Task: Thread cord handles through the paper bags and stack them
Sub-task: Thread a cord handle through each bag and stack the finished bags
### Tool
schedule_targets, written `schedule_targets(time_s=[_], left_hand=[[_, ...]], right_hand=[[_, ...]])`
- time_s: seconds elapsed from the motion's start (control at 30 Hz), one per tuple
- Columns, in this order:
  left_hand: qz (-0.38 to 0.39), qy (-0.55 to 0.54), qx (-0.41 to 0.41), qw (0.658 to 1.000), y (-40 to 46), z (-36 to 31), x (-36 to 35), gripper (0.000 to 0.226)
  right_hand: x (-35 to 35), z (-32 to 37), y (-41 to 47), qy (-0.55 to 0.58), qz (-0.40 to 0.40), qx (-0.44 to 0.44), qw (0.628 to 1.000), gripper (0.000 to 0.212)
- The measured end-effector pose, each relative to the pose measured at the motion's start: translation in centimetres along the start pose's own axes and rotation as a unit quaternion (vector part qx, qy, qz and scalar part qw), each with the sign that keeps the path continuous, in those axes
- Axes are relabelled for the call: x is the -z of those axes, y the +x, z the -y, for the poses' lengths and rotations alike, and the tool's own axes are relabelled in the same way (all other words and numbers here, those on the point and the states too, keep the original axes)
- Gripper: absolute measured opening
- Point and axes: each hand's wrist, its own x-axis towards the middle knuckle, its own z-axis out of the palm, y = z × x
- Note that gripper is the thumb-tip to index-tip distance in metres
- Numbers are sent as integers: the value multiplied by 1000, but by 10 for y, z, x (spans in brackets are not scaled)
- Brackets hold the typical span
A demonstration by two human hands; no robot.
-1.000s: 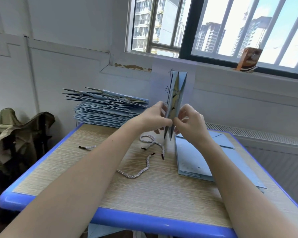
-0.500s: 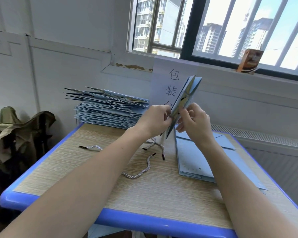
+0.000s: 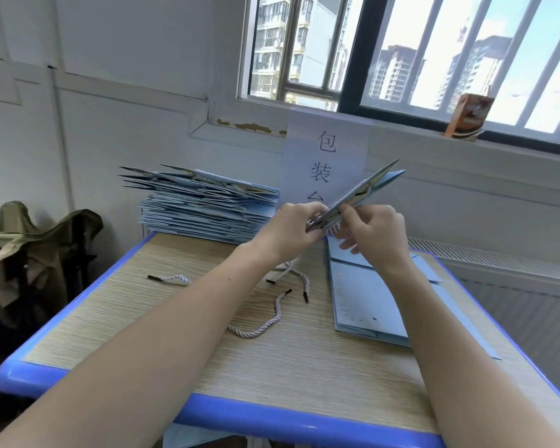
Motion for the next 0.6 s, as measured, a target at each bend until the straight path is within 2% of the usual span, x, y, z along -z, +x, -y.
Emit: schedule_targets(time_s=[0.1, 0.2, 0.27, 0.37, 0.43, 0.5, 0.6], left_hand=[[9, 40, -10, 999, -1, -3, -7, 28], [76, 101, -5, 992, -3, -5, -8, 32], [143, 165, 0, 976, -5, -6, -8, 37], [165, 139, 23, 976, -5, -1, -8, 38], [164, 104, 37, 980, -3, 2, -5, 37], [176, 101, 37, 978, -3, 3, -2, 34], [170, 88, 30, 981, -4, 4, -2, 31]], right_hand=[[6, 2, 0, -142, -64, 67, 985, 40], [11, 7, 3, -166, -125, 84, 975, 39], [14, 5, 6, -174, -130, 79, 973, 38], [17, -10, 12, -207, -41, -2, 978, 21], [19, -19, 16, -238, 69, -81, 965, 7], [20, -24, 15, -258, 175, -133, 941, 7], [25, -25, 13, -243, 228, -143, 932, 3]])
